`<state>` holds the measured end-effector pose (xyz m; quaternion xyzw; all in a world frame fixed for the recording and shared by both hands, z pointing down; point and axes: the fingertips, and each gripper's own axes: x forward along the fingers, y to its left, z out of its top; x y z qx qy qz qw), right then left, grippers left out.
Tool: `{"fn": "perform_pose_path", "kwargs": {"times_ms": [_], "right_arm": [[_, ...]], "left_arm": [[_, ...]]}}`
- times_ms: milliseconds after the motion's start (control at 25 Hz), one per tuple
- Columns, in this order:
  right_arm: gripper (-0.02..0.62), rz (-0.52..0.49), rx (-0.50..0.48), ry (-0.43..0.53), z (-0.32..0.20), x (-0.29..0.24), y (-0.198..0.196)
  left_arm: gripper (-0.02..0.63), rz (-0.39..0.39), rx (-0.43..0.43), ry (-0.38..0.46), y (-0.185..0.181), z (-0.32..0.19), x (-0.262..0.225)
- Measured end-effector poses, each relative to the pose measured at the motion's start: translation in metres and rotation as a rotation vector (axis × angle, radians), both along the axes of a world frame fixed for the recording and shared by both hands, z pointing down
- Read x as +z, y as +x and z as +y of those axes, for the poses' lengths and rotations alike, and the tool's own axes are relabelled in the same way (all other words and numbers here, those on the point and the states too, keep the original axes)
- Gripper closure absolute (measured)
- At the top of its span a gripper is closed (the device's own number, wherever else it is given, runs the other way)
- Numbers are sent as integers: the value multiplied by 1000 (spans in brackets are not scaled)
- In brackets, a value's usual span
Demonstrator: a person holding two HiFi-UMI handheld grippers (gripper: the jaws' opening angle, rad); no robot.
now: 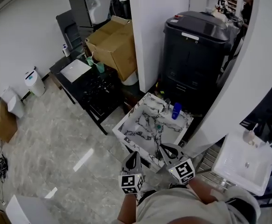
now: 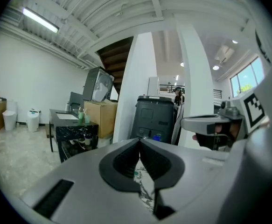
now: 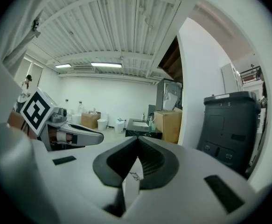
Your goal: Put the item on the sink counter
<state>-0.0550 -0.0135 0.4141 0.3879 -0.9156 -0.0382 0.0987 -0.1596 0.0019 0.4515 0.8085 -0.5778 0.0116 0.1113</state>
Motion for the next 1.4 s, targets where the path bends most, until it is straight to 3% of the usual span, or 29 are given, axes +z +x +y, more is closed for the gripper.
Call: {"fn": "perform_pose_path", "kwargs": {"times_ms": [160,360,560,1400], "right_arm": [[591,-19,-7,39,8,-18,14],[591,-9,36,69,10,-30,39],[591,-27,114,63,-3,-26,73],[591,-62,100,57,8,-30,101]], "left_arm": [[595,-11,-4,35,17,1,-13],[595,8,-69,111,28,2,-34],[595,-9,-39,94,48,5,-34],[595,-38,0,110,94,14,-43]]}}
